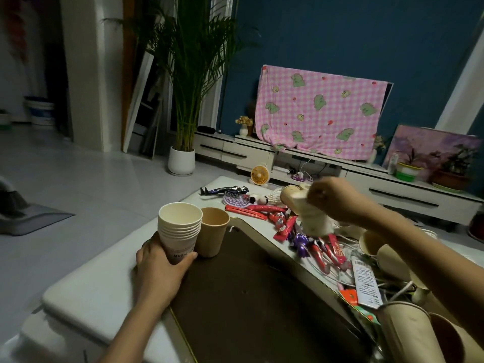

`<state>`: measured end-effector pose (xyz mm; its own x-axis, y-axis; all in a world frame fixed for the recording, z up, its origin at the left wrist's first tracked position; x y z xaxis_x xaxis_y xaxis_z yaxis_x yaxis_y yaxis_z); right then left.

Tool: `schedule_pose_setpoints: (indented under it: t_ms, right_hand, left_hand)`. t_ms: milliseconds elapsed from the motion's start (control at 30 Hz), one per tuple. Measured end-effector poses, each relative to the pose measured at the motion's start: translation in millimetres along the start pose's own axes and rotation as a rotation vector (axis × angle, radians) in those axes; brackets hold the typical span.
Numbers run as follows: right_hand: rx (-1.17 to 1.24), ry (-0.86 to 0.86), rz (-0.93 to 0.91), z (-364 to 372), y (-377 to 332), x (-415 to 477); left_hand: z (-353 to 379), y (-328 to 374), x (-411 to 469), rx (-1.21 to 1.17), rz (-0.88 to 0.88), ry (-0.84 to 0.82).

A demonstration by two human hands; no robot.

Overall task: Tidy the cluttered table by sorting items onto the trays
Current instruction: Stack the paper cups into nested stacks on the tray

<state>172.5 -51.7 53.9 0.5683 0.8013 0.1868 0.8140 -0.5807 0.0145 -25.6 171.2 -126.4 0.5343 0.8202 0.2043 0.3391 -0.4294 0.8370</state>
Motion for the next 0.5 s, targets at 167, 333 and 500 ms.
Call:
schedule_pose_setpoints:
  t_ms: [167, 333, 500]
  right_hand:
    - [0.452, 0.321, -0.385, -41, -135, -15]
    - [0.479, 0.28, -0.469, -10, -196, 7]
    - [0.541, 0.325, -0.424, 7, -200, 21]
  left_hand:
    - [-1, -2, 0, -0.038, 0.0, -0.016]
    - [-3, -1, 1, -0.026, 0.001, -0.009]
    - [-2, 0, 3, -0.023, 0.015, -0.008]
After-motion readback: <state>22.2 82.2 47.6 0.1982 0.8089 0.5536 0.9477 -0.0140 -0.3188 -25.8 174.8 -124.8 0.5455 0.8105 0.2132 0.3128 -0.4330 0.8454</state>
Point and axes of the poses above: each hand's wrist, its own x-axis towards the middle knuckle, its own z-axis out of the palm, y = z × x, the point moved 9 cm from there along x, towards the middle knuckle, and after that the axes turned 9 degrees about -y, right-handed, at the moved point
